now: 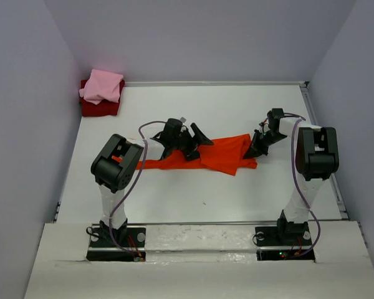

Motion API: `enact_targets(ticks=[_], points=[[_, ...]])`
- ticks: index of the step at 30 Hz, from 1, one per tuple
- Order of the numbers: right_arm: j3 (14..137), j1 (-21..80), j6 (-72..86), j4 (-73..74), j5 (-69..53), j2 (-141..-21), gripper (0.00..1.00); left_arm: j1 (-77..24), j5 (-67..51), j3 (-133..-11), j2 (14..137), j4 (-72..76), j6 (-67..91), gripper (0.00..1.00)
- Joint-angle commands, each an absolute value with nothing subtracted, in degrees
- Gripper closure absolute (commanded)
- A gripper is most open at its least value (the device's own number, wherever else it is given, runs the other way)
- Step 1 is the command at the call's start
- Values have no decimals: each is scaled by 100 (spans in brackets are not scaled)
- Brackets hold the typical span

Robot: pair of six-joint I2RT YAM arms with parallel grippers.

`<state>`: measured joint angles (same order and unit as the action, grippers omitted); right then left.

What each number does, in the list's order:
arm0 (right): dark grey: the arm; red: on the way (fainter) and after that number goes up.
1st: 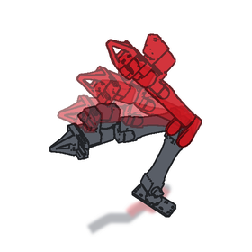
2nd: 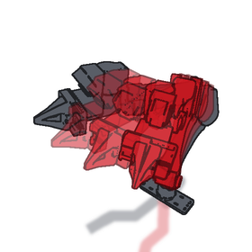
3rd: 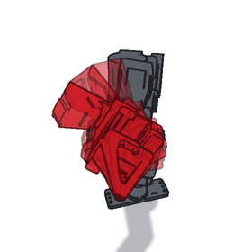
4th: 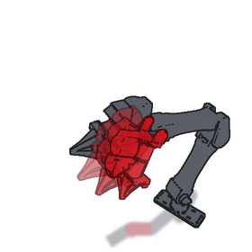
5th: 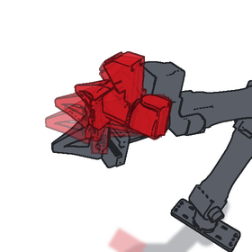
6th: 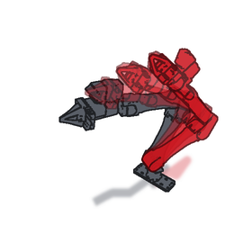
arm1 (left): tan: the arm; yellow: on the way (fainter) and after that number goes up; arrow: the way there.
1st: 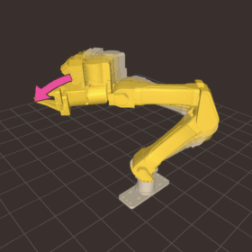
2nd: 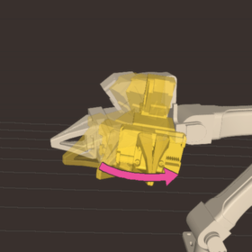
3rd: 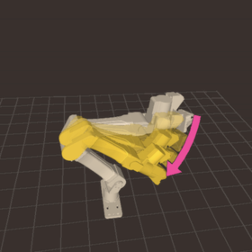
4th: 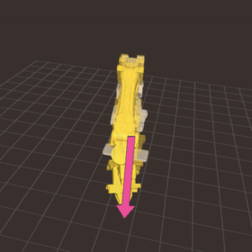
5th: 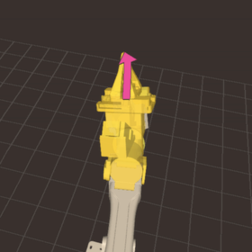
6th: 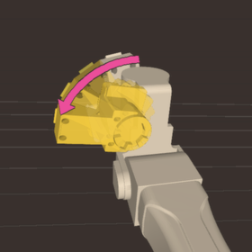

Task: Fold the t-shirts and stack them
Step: Fold the other side of the tshirt into a rectangle

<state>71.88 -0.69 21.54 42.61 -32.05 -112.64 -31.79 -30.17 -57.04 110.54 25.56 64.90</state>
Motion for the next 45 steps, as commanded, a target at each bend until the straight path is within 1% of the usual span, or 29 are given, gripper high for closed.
enact_targets(ticks=[1,7,19,22,31,45], points=[[7330,-53,2021,4219,-3146,-11320,100,-3226,-2831,-5669,10899,3067,6723,6],[7313,-53,2013,4219,-3155,-11338,100,-3217,-2628,-5678,10784,2980,6680,7],[6926,-53,1951,4219,-3059,-11294,100,-3182,-2593,-6169,10925,2602,6302,7],[6838,-53,1925,4210,-2997,-11320,100,-3164,-2628,-6494,11074,2401,6162,8],[6829,-53,1890,4280,-2918,-11206,100,-3032,-2689,-6925,11434,2180,5968,9],[6776,-53,1863,4342,-2892,-11109,100,-2936,-2927,-7172,11909,2127,5660,9]])
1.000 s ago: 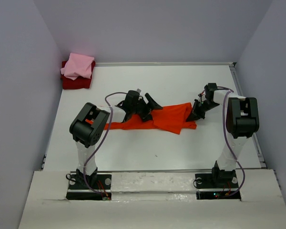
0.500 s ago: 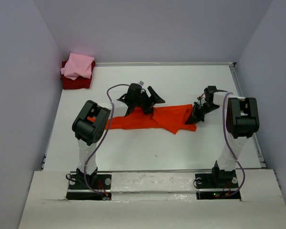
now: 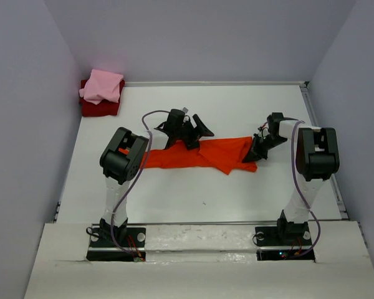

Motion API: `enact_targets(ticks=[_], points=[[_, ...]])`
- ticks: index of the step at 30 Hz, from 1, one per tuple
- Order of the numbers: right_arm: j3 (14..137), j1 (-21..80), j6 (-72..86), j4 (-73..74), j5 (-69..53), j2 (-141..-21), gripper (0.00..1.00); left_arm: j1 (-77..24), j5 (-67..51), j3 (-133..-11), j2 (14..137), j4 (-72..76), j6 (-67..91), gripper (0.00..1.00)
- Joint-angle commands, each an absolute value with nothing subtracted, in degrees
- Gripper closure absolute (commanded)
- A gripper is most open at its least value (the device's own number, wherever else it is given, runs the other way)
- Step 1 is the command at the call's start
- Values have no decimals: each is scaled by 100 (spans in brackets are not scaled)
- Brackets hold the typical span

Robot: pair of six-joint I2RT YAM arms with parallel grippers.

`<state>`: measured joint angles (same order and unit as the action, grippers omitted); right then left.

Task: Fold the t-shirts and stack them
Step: Fold the other side of the tshirt into a rectangle

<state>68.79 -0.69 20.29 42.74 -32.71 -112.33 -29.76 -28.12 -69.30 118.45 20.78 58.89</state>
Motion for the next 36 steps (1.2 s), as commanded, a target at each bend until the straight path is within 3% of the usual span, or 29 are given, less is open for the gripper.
enact_targets(ticks=[1,36], points=[[6794,-53,1863,4350,-2883,-11118,100,-2927,-2909,-7163,11909,2127,5651,9],[7655,-53,1942,4649,-2672,-11391,100,-2584,-3217,-6197,10108,1582,5159,4]])
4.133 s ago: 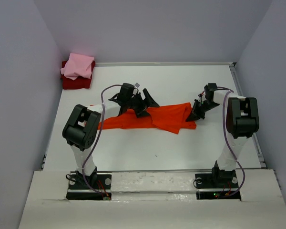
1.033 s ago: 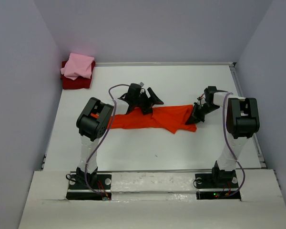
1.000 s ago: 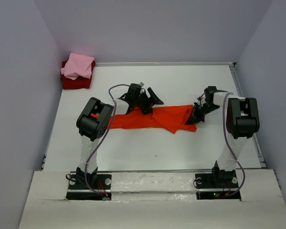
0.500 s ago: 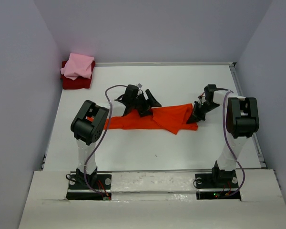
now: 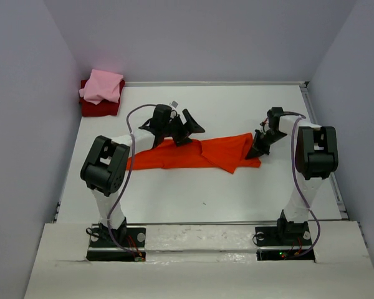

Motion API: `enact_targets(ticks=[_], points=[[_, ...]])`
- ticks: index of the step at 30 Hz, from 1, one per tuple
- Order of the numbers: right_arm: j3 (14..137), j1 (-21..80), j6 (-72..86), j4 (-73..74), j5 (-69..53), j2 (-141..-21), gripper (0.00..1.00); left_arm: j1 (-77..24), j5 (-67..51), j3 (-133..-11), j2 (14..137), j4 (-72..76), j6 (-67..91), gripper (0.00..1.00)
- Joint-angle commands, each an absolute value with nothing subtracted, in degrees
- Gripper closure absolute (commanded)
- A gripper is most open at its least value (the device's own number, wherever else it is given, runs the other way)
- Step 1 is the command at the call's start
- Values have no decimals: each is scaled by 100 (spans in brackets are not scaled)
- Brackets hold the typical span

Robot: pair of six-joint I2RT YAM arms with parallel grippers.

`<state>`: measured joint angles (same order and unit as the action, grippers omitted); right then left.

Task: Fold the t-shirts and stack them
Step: Fold the other side of the tshirt into a rectangle

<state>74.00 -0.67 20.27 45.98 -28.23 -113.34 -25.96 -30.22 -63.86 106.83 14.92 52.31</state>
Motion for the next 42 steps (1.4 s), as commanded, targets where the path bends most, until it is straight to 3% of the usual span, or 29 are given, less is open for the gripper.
enact_targets(ticks=[1,8,11,24,29,33,34,35,37,42], points=[[7742,-53,1951,4658,-2698,-11399,100,-2584,-3225,-6109,10012,1660,5220,4],[8024,-114,2109,4448,-3146,-11250,54,-2584,-3427,-5117,9870,2644,5720,6],[8068,-114,2171,4412,-3278,-11162,54,-2593,-3515,-4905,9835,3040,5897,19],[8332,-167,2250,4491,-3296,-11022,53,-2593,-3823,-4878,10291,3550,6012,36],[8578,-342,2198,4483,-3584,-10969,52,-2593,-3999,-4957,10721,3735,6064,72],[8526,-518,2188,4307,-4068,-11127,50,-2593,-4096,-5054,11039,3753,6100,82],[8473,-519,2232,4089,-4243,-11127,42,-2593,-4078,-5062,11074,3762,6100,83],[8403,-597,2285,3913,-4402,-11110,42,-2593,-4078,-5062,11100,3762,6108,83],[8122,-668,2539,3379,-4842,-11074,19,-2593,-4078,-5080,11144,3762,6117,83],[7893,-721,2707,2840,-5212,-11188,17,-2593,-4069,-5054,11232,3762,6117,83]])
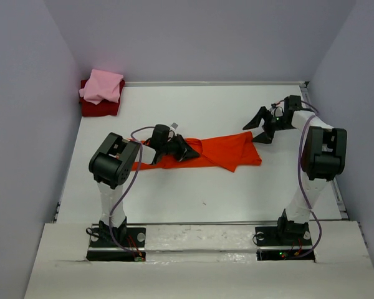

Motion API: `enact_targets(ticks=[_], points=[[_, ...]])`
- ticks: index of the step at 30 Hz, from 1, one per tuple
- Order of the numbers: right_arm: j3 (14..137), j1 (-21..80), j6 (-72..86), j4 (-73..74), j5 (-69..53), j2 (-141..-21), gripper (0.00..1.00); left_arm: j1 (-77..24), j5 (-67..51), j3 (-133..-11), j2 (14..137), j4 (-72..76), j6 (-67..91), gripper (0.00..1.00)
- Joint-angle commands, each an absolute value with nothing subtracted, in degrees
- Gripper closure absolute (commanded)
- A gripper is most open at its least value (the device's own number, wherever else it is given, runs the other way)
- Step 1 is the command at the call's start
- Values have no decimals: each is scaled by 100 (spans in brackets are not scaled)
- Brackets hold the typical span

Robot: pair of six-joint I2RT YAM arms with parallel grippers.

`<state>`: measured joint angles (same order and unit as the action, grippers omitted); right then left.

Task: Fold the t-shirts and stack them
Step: Fold the other side of the tshirt into a rectangle

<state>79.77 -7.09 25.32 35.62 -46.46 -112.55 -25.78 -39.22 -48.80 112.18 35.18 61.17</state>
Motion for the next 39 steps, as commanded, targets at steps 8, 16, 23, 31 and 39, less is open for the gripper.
enact_targets(ticks=[8,16,23,31,39], points=[[7656,-721,3006,2364,-5327,-11259,18,-2575,-4122,-5098,11347,3762,6082,83],[7023,-721,3032,1847,-5265,-11215,18,-2549,-4131,-5168,11399,3753,6100,83],[5969,-607,3690,467,-5168,-10794,19,-2479,-4104,-5229,11417,3911,6205,85],[5449,-378,4297,-843,-4896,-10530,19,-2382,-4271,-5247,11487,3955,6161,84],[5607,-158,4737,-1371,-4667,-10705,19,-2312,-4421,-5124,11540,3920,5994,84]])
